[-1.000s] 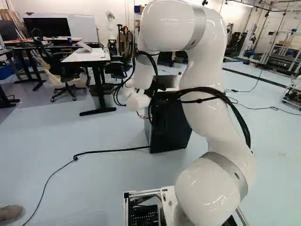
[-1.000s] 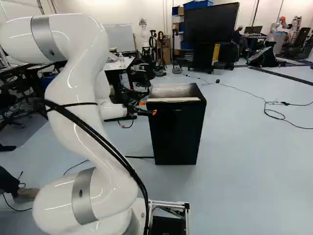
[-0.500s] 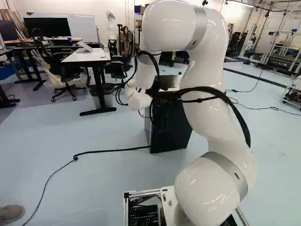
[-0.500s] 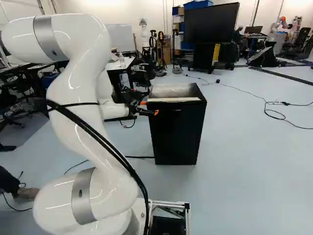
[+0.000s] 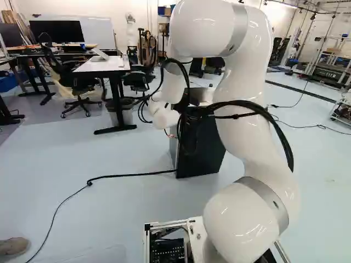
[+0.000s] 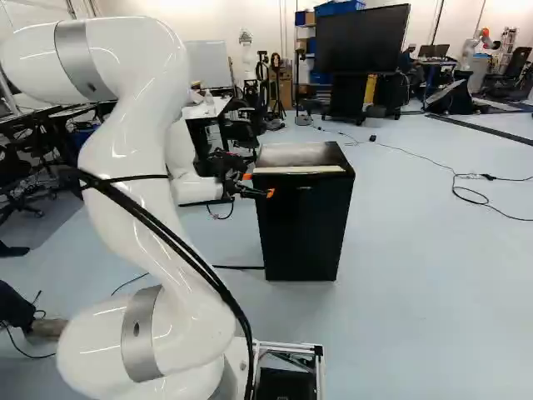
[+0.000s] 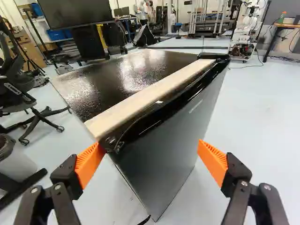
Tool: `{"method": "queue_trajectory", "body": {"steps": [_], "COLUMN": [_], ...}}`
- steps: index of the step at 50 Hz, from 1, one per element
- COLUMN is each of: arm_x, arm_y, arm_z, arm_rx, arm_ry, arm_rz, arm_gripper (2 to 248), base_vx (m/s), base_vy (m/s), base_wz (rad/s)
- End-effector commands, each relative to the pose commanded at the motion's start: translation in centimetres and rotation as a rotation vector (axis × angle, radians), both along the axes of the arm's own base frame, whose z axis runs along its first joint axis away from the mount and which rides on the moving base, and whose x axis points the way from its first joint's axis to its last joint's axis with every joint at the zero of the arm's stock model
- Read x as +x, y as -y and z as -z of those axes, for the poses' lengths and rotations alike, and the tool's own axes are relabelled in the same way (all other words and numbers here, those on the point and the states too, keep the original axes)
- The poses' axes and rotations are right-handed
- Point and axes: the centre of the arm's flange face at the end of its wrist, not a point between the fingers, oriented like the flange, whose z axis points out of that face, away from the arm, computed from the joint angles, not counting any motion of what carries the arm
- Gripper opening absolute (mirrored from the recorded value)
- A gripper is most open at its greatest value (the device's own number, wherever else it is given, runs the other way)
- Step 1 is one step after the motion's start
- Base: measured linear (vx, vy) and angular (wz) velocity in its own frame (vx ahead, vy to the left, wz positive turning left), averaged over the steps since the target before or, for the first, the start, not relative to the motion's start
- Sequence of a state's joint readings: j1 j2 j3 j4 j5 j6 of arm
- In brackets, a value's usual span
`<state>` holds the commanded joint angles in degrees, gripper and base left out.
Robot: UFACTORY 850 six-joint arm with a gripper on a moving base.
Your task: Open the fridge door
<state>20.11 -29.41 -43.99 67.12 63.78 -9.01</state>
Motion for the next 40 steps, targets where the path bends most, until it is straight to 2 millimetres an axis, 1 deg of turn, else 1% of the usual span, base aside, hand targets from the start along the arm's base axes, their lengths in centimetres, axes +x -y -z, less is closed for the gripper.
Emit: {"method": "queue_trajectory", "body": {"steps": [17, 40], "arm_x": [-3.4, -8.4], "arm_y": [0.8, 1.7], "arm_z": [-0.2, -0.5], "arm_rx": [-0.011, -0.026], "arm_ry": [-0.03, -0.069], "arm_rz": [-0.011, -0.029], "arm_gripper": [247, 247], "base_vx": [-0.001, 0.0], "base_vy": [-0.015, 0.0], "base_wz": [-0.014, 0.0]}}
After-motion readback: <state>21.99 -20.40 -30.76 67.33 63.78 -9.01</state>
